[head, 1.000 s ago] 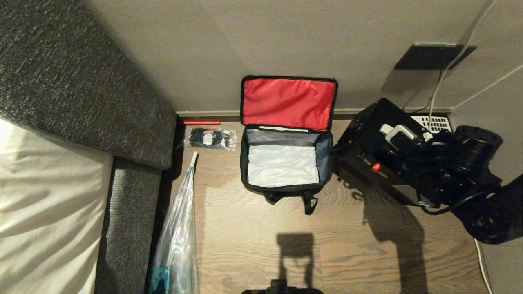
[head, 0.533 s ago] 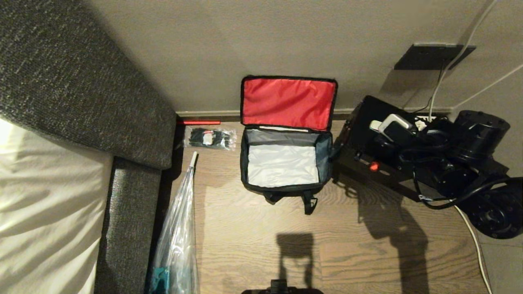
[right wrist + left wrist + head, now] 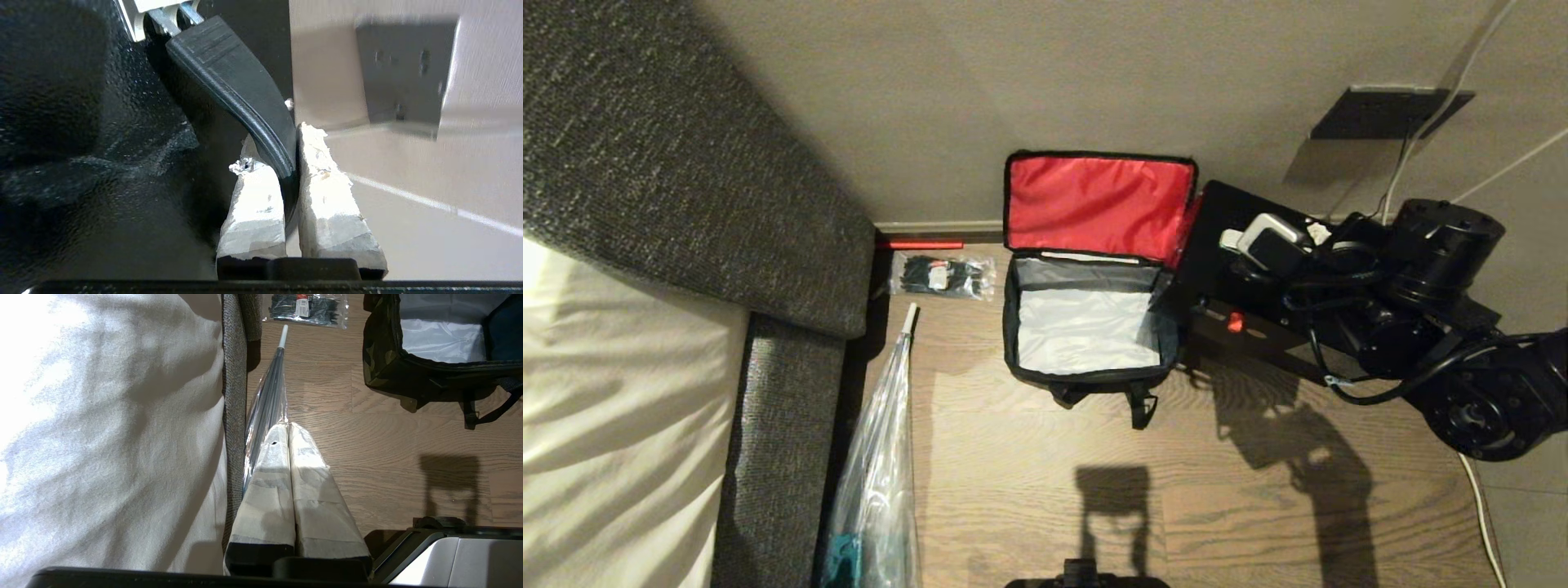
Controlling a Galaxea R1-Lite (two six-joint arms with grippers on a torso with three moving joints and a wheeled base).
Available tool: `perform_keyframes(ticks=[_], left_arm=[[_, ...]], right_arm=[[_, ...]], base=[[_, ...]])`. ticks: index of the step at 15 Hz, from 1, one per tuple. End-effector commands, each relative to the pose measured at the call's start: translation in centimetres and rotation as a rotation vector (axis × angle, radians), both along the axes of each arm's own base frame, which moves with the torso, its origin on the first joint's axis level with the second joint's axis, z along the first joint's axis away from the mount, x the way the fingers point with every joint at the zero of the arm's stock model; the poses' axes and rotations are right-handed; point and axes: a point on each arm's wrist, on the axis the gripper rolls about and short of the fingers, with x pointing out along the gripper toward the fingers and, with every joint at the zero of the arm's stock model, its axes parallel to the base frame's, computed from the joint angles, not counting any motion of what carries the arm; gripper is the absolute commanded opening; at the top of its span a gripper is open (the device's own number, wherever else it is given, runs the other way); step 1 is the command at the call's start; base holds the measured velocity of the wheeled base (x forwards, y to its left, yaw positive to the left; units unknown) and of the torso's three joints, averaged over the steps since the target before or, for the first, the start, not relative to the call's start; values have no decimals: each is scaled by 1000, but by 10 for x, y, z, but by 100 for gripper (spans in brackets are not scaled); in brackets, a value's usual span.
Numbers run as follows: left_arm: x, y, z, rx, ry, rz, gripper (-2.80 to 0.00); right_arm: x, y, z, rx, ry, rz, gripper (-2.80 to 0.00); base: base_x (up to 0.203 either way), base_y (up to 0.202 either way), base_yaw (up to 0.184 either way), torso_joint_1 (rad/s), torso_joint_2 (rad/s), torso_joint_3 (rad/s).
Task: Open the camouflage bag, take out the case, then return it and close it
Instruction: Place the black box back
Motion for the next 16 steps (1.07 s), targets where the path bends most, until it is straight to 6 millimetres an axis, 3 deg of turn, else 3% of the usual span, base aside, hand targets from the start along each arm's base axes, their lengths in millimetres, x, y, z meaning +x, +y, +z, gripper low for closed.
perform_keyframes(ticks=[1, 10, 16], left_arm=[[0, 0, 0, 0, -1, 3, -280], [0, 0, 0, 0, -1, 1, -280], [0, 0, 0, 0, -1, 1, -280]], right_arm=[[0, 19, 6, 3, -14, 55, -280], [9, 79, 23, -3, -13, 194, -280], [-2, 108, 31, -25, 18, 276, -280]], base=[[0, 0, 0, 0, 0, 0], [0, 0, 0, 0, 0, 0], [0, 0, 0, 0, 0, 0]])
